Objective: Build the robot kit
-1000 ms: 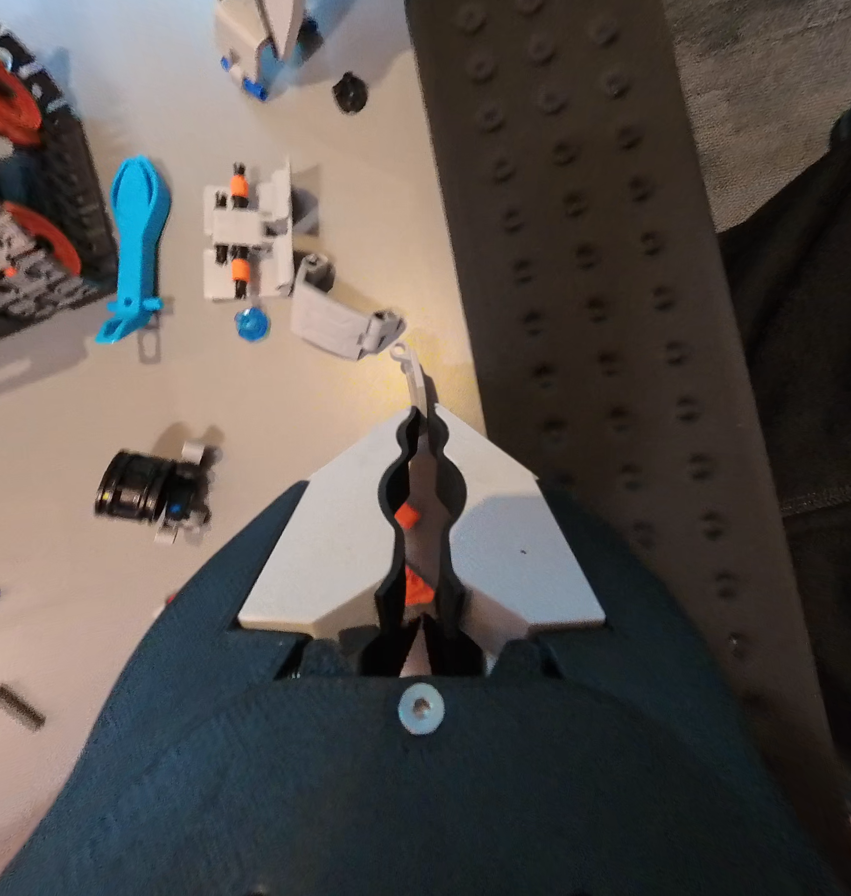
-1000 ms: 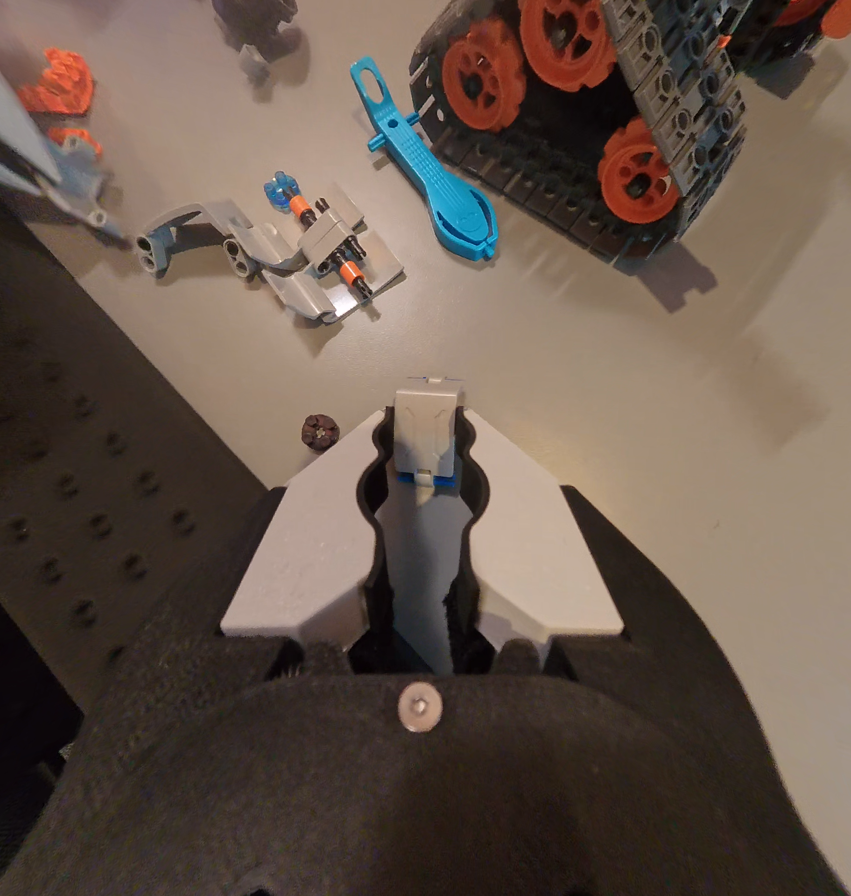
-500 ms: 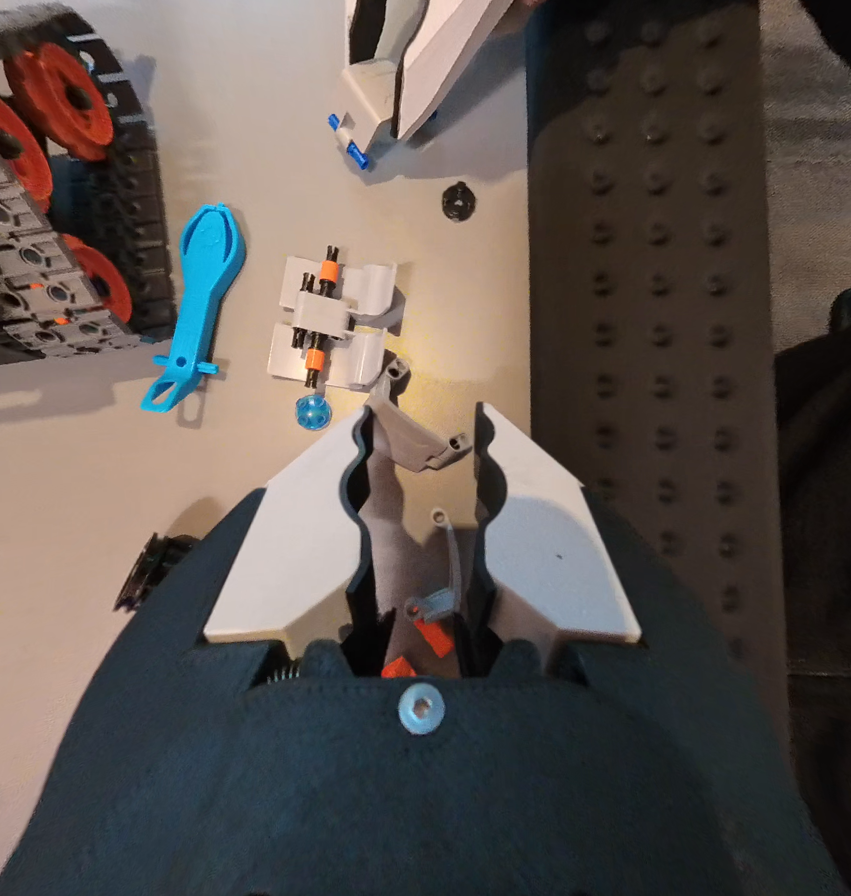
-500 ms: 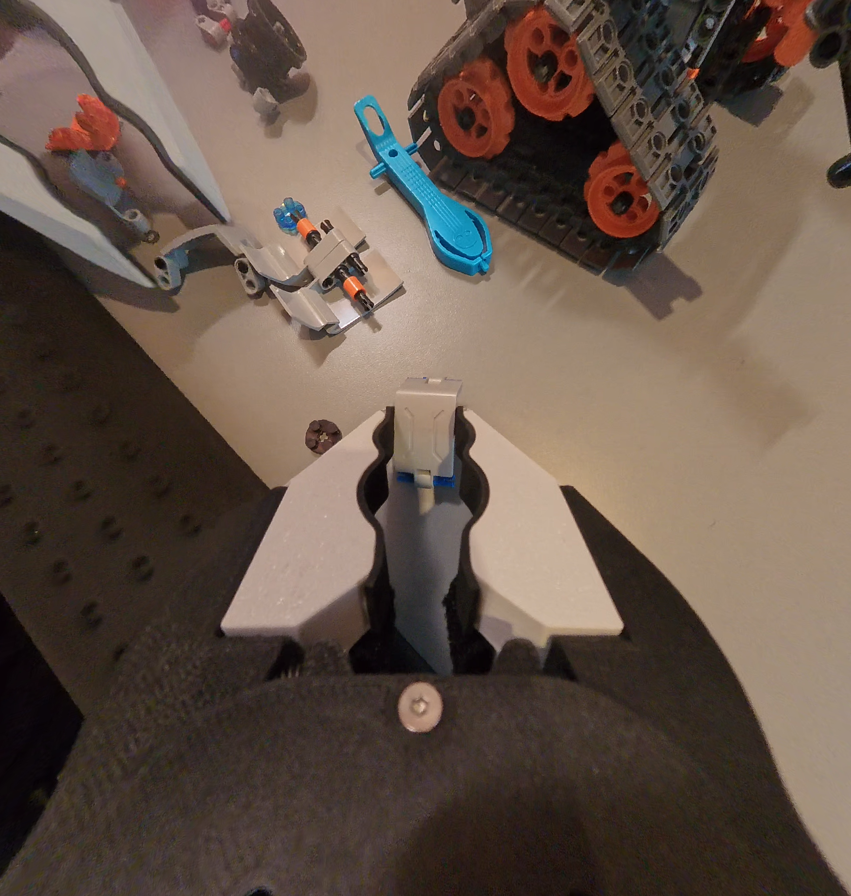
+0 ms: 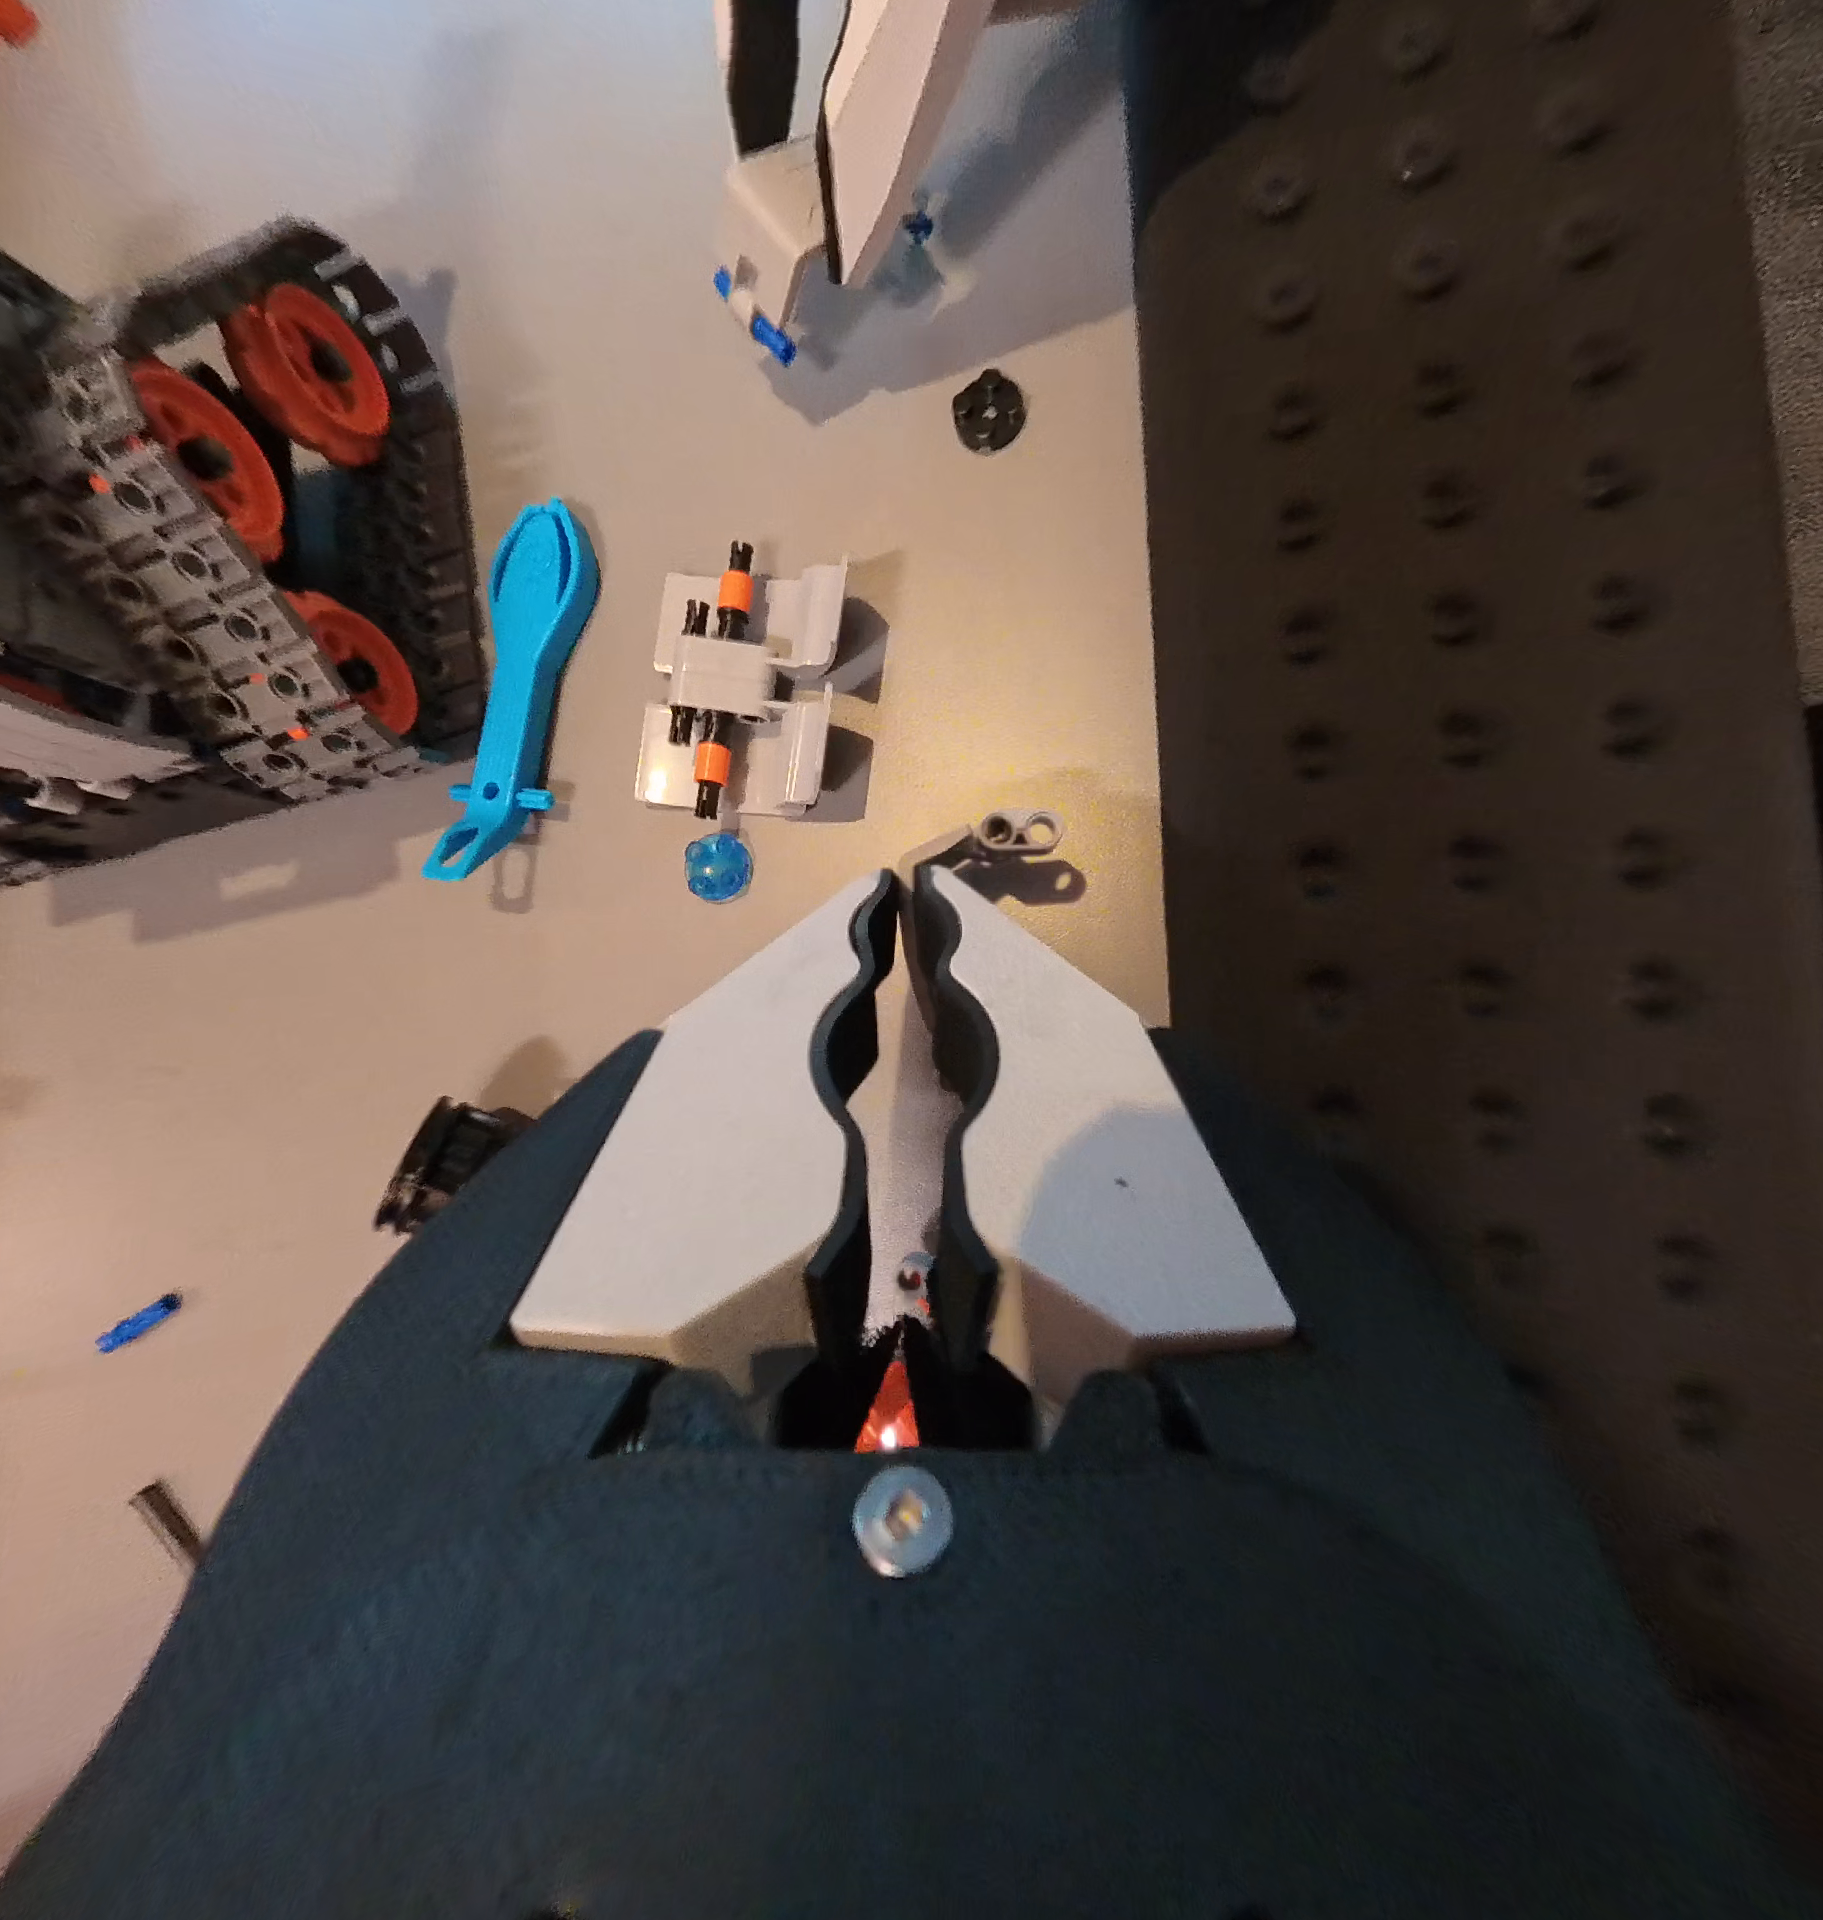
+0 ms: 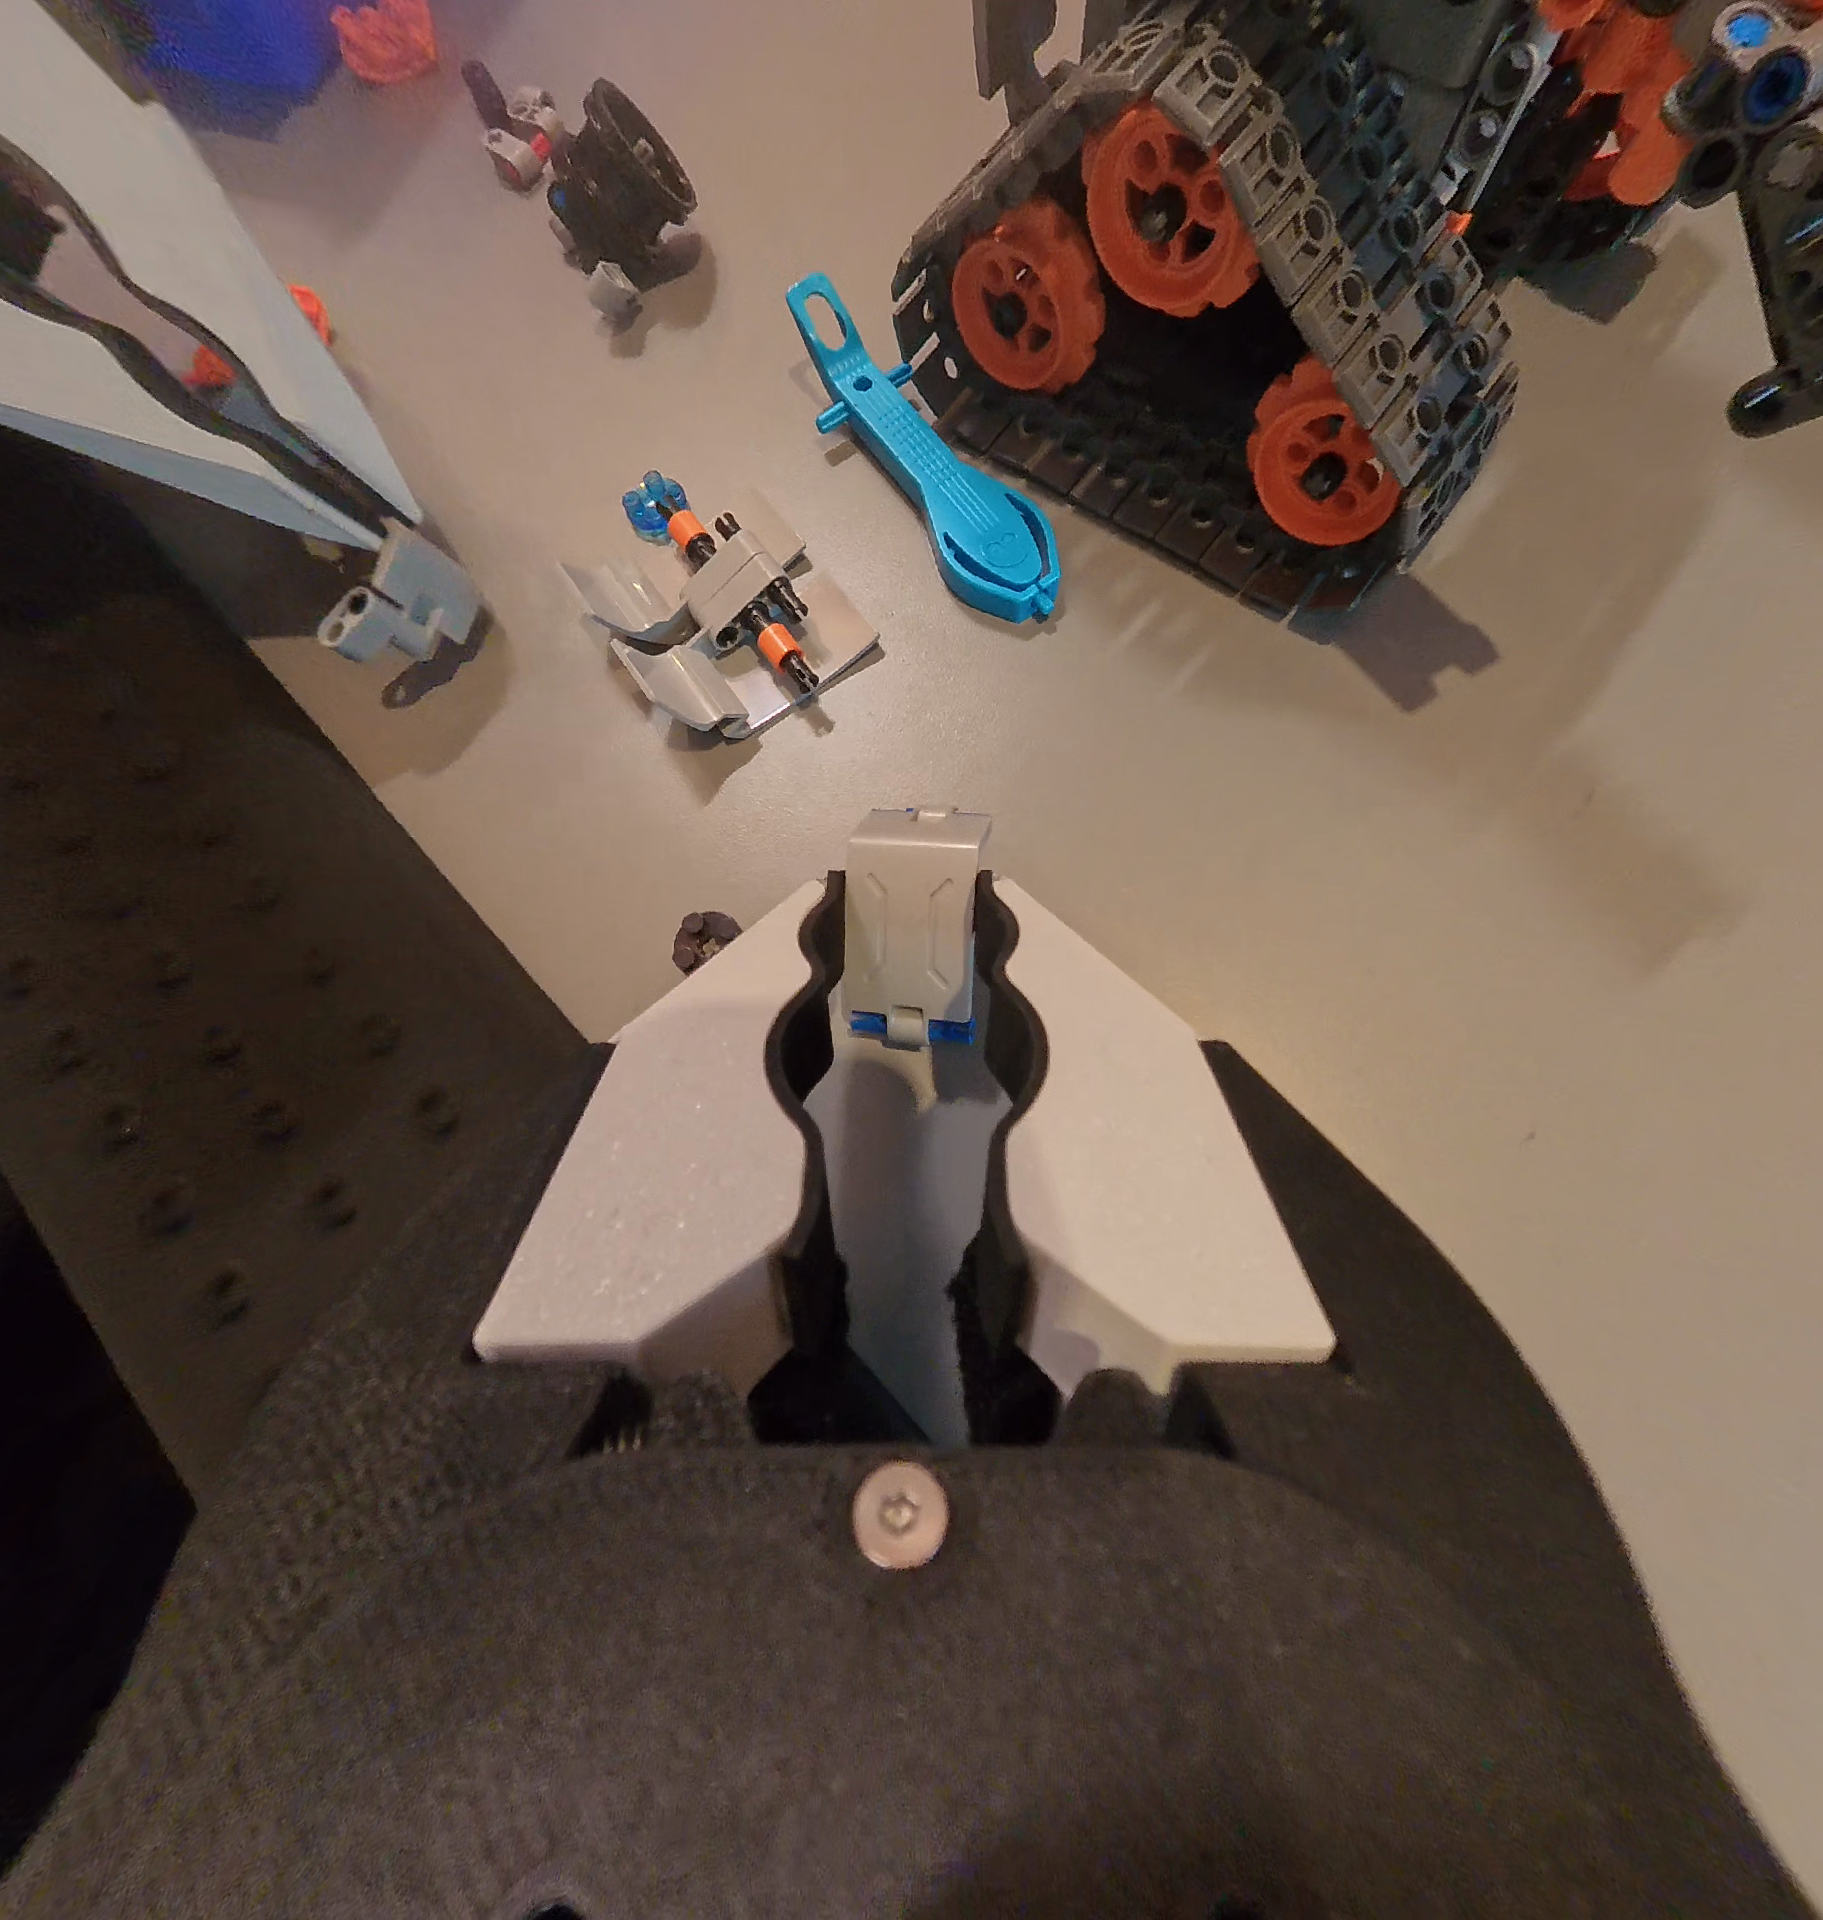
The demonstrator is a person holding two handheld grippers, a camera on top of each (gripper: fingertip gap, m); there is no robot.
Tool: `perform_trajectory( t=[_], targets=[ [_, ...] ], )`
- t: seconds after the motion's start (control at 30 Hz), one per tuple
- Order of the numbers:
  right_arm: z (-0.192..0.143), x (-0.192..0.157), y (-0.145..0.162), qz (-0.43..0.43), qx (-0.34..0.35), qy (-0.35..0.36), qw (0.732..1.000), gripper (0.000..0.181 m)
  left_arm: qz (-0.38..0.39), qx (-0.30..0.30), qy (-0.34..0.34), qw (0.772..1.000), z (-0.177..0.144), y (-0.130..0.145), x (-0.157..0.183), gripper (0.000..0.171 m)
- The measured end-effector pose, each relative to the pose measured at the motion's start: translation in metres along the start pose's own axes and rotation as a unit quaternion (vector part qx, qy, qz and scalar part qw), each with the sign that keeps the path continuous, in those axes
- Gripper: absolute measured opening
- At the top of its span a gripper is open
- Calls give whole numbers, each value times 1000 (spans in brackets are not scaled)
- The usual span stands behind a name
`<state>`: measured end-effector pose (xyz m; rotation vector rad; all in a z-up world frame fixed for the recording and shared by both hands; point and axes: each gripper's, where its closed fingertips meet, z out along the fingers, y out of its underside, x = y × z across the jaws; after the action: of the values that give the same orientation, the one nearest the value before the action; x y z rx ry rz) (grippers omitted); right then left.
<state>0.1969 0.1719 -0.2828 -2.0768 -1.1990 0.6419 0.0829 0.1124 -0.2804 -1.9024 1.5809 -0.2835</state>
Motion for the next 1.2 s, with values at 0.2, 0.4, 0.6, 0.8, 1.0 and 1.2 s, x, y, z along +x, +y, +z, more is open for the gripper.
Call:
perform_trajectory(
  t=[0.2, 0.4, 0.6, 0.8, 1.0, 1.2],
  targets=[
    [-3, 2, -5, 6, 13, 4, 1000, 23, 92, 37, -103, 990, -27, -9, -20, 0],
    [-9, -3, -28, 3, 49, 11, 999, 23, 206, 76, -205, 954, -55, -18, -33, 1],
    [-15, -24, -73, -13, 102, -19, 994, 23, 309, 97, -294, 899, -77, -19, -32, 0],
    [-6, -48, -103, -34, 122, -62, 990, 23, 341, 99, -335, 873, -90, -15, -33, 0],
    [3, -63, -126, -42, 146, -95, 984, 23, 382, 106, -373, 839, -106, -18, -36, 1],
    [11, -71, -142, -50, 159, -114, 979, 23, 428, 103, -412, 798, -129, -24, -42, 0]
  ],
)
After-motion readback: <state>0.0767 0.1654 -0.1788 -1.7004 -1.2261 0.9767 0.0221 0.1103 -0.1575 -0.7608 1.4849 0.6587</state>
